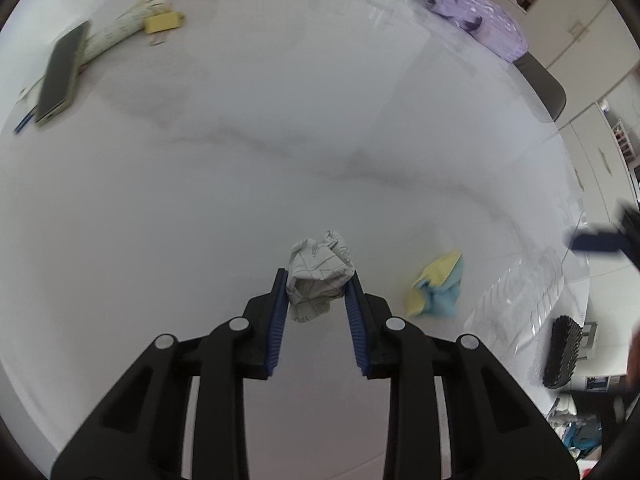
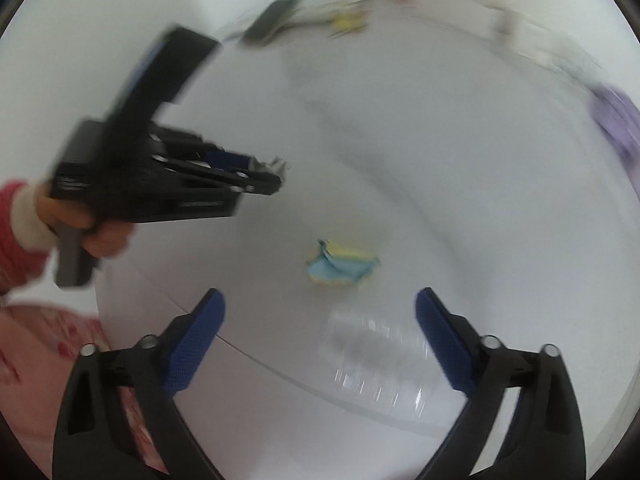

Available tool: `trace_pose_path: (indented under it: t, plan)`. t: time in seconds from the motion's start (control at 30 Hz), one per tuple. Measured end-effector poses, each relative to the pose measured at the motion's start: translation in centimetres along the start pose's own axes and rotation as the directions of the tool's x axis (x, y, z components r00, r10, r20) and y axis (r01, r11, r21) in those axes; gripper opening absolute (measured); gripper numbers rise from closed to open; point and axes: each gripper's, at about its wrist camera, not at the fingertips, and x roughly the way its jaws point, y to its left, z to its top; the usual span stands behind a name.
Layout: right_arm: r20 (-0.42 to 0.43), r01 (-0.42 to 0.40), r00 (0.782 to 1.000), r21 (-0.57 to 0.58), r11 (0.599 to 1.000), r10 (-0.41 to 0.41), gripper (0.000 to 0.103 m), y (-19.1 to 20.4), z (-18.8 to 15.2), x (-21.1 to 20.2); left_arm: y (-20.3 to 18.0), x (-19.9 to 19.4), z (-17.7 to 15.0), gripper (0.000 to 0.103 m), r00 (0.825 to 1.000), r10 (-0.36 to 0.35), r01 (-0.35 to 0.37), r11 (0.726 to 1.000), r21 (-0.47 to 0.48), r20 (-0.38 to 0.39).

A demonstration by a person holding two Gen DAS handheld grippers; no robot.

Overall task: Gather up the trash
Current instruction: 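Close the right gripper on the yellow and blue cloth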

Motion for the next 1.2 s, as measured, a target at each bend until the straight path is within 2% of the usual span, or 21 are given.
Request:
trace_pose_path:
  t: [0.03, 0.07, 0.13, 0.23, 0.37, 0.5, 0.63, 0.7, 0.73, 0.83, 0.97, 1.1, 1.2]
  plan:
    - [-0.03, -0.02, 0.999, -0.052, 0.998, 0.018, 0.085, 0.3, 0.6, 0.7, 0.7, -0.3, -0.5, 0.028, 1.0, 0.0, 0.0, 1.0, -0.014, -0.004]
    - [-0.097, -0.044, 0.995, -0.157, 0.987, 0.029, 0.082, 0.6, 1.8, 2.0, 1.4, -0.6, -1.1, 0.028, 1.0, 0.002, -0.003, 1.0, -0.03, -0.008]
    - [-0.193, -0.062, 0.981, -0.302, 0.951, 0.002, 0.077, 1.2, 3.2, 4.0, 2.7, -0.9, -1.9, 0.029, 1.0, 0.008, -0.008, 0.998, -0.063, -0.009]
    - [-0.309, -0.152, 0.951, -0.428, 0.891, 0.013, 0.071, 1.9, 4.9, 6.2, 3.8, -1.2, -3.3, 0.029, 1.0, 0.009, -0.01, 0.993, -0.118, -0.013]
    - [-0.405, -0.209, 0.914, -0.536, 0.818, -0.032, 0.065, 2.5, 6.0, 8.8, 4.8, -1.1, -4.3, 0.029, 1.0, -0.01, 0.008, 0.978, -0.209, -0.01]
    - [-0.453, -0.241, 0.889, -0.589, 0.772, -0.068, 0.062, 2.8, 6.0, 10.4, 5.1, -1.1, -4.8, 0.029, 1.0, -0.011, 0.01, 0.97, -0.245, -0.001]
    - [-0.472, -0.254, 0.876, -0.627, 0.736, -0.101, 0.057, 3.4, 5.5, 11.5, 4.7, -1.0, -4.8, 0.029, 1.0, -0.007, 0.007, 0.97, -0.244, 0.002]
    - [-0.462, -0.238, 0.877, -0.657, 0.715, -0.134, 0.044, 3.9, 5.5, 12.1, 4.8, -1.1, -4.7, 0.029, 1.0, -0.003, 0.003, 0.97, -0.244, 0.002]
    - [-0.456, -0.229, 0.879, -0.666, 0.71, -0.143, 0.041, 4.0, 5.4, 12.3, 4.8, -1.2, -4.7, 0.029, 1.0, -0.003, 0.003, 0.97, -0.244, 0.001]
    - [-0.441, -0.218, 0.886, -0.666, 0.713, -0.142, 0.038, 4.6, 5.6, 12.6, 4.9, -1.5, -4.7, 0.029, 1.0, 0.004, -0.002, 0.971, -0.239, 0.007]
    - [-0.438, -0.219, 0.893, -0.617, 0.756, -0.099, 0.037, 4.5, 6.6, 12.3, 5.0, -1.9, -4.8, 0.029, 1.0, 0.013, -0.009, 0.972, -0.236, 0.015]
    - [-0.353, -0.187, 0.936, -0.491, 0.851, 0.002, 0.037, 3.6, 9.0, 10.0, 4.3, -2.9, -4.8, 0.029, 0.999, 0.028, -0.02, 0.978, -0.206, 0.037]
    - [-0.202, -0.148, 0.976, -0.328, 0.933, 0.084, 0.037, 2.2, 10.0, 6.0, 3.2, -4.1, -4.9, 0.029, 0.997, 0.035, -0.024, 0.986, -0.163, 0.063]
